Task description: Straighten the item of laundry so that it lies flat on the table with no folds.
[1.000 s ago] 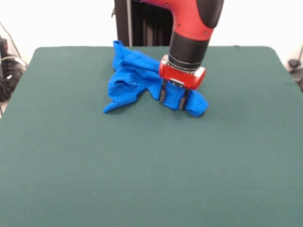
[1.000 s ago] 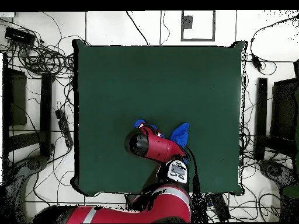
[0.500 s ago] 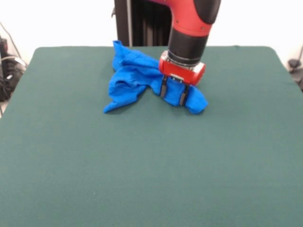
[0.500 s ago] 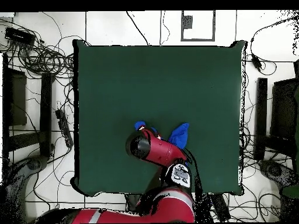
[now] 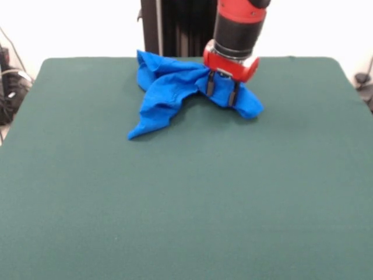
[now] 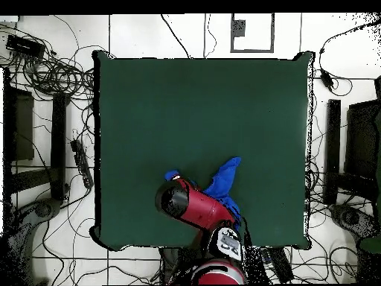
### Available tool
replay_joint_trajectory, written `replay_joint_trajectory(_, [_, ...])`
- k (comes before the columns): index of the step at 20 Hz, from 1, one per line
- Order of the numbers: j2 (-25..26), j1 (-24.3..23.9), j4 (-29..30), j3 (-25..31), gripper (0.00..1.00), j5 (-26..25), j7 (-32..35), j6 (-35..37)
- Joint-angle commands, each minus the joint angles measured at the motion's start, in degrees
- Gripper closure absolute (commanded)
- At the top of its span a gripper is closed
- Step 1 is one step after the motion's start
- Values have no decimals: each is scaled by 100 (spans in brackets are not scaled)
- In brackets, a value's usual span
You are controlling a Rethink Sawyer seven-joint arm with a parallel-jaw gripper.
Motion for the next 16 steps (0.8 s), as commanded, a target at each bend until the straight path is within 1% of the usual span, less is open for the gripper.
replay_joint_trajectory(1, [-16,65,593,829,0,677,1703,730])
replay_joint_trajectory(7, [429,-89,264,851,0,648,1376,244])
replay_joint_trajectory(10, [596,-130,54,767,0,565,1235,147])
replay_joint_trajectory(11, [624,-96,-39,663,0,536,1186,165])
replay_joint_trajectory(16, [736,-132,-214,542,0,443,1061,93])
